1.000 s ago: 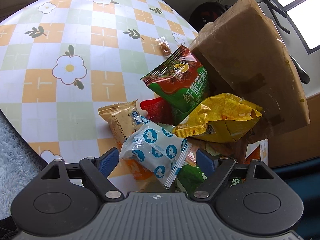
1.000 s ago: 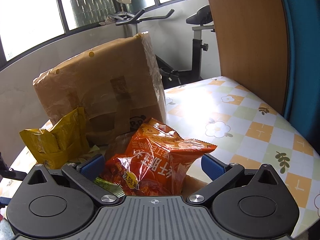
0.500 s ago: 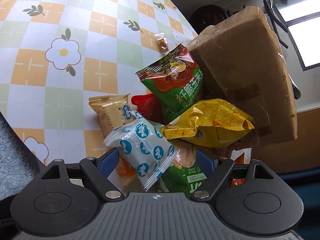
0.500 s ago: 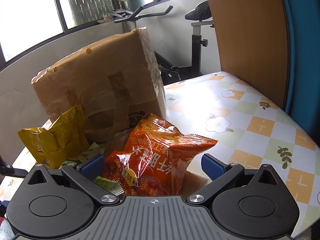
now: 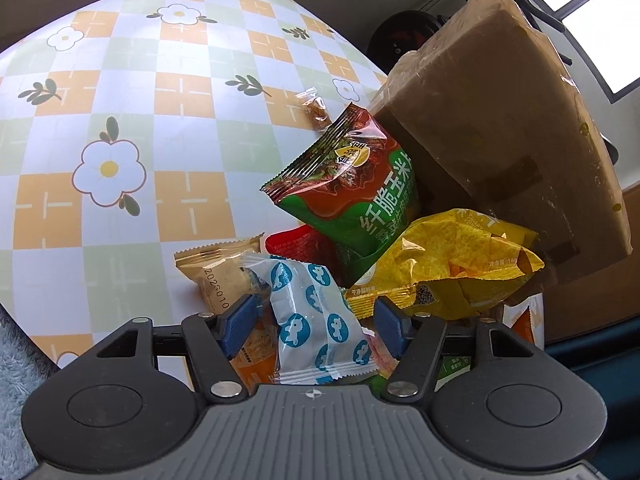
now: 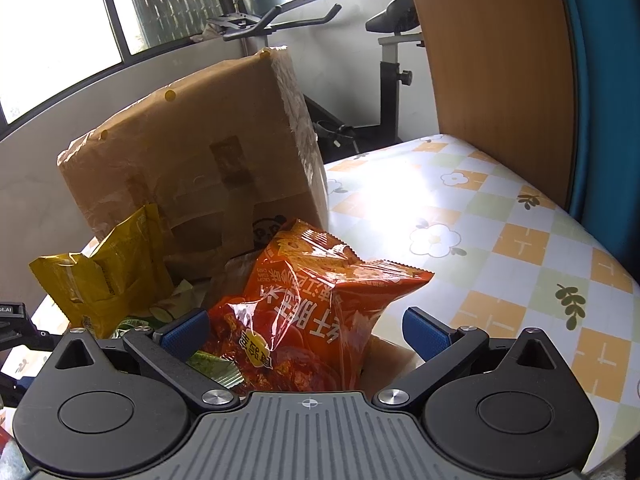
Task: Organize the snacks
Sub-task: 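Lower the left tool to the blue-white pastry while the right tool approaches the orange chip bag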
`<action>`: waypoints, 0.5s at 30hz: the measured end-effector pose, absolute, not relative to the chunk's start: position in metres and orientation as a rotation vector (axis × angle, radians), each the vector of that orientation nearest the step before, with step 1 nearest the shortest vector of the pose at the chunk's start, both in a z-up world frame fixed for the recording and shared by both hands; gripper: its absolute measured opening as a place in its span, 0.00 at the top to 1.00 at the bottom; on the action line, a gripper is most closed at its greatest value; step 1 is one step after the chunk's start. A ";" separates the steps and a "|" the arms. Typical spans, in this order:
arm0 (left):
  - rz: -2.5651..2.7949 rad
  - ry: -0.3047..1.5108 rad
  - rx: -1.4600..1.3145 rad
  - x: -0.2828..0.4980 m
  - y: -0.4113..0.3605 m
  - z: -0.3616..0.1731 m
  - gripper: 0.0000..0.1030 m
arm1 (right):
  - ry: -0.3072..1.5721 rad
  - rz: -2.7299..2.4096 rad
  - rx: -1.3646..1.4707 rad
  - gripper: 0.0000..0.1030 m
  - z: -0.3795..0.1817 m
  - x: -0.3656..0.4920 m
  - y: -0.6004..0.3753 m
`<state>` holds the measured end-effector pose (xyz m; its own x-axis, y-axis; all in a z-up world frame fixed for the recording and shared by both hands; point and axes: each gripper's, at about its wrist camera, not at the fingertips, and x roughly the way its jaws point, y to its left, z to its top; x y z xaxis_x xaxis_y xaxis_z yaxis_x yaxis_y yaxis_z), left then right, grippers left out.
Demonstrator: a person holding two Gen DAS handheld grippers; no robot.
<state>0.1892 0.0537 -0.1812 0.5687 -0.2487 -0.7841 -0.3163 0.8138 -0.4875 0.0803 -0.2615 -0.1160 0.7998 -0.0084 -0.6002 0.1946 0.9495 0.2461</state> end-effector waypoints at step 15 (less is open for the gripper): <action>0.043 0.879 -0.537 0.158 0.049 -0.175 0.64 | 0.655 -0.128 0.357 0.02 -0.122 0.080 -0.271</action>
<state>0.1579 0.0492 -0.1755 0.6457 -0.1803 -0.7420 -0.2517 0.8672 -0.4297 0.0802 -0.2708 -0.1219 0.7881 -0.0045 -0.6156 0.2272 0.9315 0.2840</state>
